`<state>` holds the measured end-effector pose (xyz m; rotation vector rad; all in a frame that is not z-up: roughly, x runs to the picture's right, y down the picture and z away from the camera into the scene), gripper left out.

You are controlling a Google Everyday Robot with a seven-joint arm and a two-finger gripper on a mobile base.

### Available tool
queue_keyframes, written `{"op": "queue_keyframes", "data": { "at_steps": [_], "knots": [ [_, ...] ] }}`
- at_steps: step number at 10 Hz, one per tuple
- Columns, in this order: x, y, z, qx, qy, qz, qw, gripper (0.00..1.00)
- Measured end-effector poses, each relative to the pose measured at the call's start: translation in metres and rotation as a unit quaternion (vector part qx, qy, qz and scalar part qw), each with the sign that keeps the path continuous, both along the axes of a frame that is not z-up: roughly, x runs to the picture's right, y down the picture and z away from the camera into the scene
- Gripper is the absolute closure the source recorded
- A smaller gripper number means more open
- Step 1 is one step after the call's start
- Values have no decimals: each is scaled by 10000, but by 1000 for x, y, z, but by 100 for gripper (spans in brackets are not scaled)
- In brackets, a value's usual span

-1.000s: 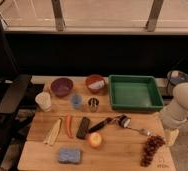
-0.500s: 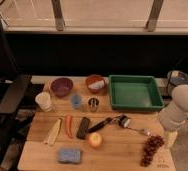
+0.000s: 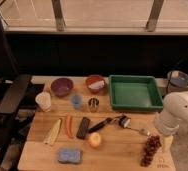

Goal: Place grapes in metal cup

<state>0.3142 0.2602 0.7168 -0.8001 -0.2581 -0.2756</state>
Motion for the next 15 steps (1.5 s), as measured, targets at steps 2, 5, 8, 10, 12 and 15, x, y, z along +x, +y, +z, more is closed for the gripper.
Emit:
{"op": "queue_keyframes", "data": {
  "at_steps": [2,5,8,10,12,15],
  "knots": [
    [3,20,12,-139,-13,-10,9999,20],
    [9,44,25,-434,24,-20,9991,22],
    [20,55,28,-610,152,37,9980,49],
    [27,60,28,-658,257,89,9975,71],
    [31,57,23,-619,352,70,9974,89],
    [35,26,6,-212,540,53,9983,100]
  ]
}}
